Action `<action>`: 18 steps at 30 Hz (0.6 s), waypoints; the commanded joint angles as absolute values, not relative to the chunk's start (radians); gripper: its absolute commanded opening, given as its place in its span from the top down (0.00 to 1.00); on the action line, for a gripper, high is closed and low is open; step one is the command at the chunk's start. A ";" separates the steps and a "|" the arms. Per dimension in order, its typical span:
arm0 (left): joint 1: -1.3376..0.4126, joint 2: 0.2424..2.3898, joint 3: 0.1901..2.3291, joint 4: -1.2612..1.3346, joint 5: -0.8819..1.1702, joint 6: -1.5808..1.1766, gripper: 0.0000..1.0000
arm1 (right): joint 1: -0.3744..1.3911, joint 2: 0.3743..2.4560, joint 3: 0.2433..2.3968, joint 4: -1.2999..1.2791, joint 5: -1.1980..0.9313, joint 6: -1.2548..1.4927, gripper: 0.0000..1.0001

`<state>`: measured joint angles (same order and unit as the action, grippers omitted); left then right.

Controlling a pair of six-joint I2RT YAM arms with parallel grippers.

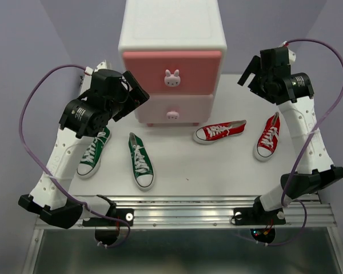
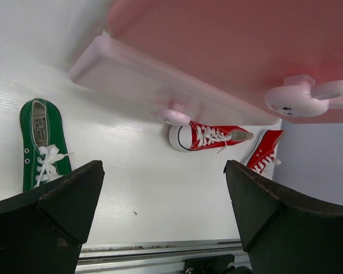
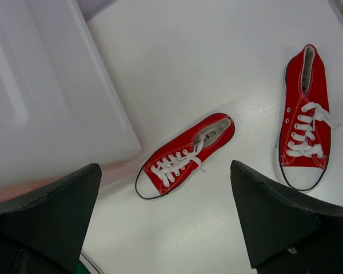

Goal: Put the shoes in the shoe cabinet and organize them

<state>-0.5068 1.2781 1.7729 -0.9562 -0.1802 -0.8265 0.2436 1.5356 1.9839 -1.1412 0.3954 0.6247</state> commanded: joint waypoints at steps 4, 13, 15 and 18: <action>-0.546 1.256 1.782 -0.870 -0.153 -0.782 0.01 | 0.249 1.502 2.092 -0.916 0.290 0.419 0.00; -0.635 1.368 1.901 -0.776 -0.141 -0.713 0.01 | 0.249 1.655 2.439 -0.813 0.040 0.400 0.00; -0.638 1.384 1.927 -0.778 -0.150 -0.716 0.01 | 0.249 1.654 2.403 -0.747 0.008 0.425 0.00; -0.640 1.402 1.954 -0.784 -0.156 -0.716 0.01 | 0.249 1.643 2.353 -0.490 -0.092 0.425 0.00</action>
